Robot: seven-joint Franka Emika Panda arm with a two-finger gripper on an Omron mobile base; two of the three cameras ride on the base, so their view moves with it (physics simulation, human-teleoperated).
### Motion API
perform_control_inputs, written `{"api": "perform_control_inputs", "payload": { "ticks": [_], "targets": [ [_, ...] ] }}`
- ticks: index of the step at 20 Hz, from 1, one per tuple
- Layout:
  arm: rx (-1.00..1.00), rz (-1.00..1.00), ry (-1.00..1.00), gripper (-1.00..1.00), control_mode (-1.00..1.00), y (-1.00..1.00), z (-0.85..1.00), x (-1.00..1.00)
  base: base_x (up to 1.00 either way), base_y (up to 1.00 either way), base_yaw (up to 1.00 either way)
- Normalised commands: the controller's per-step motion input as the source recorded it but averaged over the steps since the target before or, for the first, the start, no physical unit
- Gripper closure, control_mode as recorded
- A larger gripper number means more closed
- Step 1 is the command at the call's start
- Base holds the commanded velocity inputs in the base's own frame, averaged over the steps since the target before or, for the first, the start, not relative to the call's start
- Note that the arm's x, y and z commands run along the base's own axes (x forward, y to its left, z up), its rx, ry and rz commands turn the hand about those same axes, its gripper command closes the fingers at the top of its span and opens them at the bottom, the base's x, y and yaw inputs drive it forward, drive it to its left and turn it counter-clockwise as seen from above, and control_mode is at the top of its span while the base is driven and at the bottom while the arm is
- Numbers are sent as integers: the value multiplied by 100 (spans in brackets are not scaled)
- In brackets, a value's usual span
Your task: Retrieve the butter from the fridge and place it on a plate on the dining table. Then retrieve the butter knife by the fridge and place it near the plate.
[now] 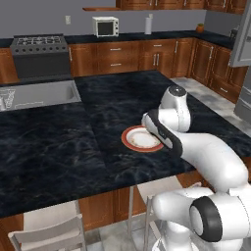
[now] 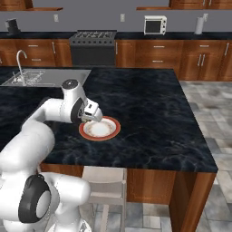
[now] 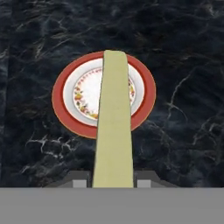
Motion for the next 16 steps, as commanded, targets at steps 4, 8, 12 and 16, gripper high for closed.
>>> {"api": "perform_control_inputs", "payload": {
  "ticks": [4, 8, 12, 16],
  "targets": [
    [0, -5, 0, 100, -100, 0, -46, 51, 0, 0, 0],
    [-1, -6, 1, 100, -100, 0, -53, 57, 0, 0, 0],
    [-3, -7, 2, 100, -100, 0, -63, 44, 0, 0, 0],
    [-3, -9, 2, 100, -100, 0, -61, 42, 0, 0, 0]
  ]
}}
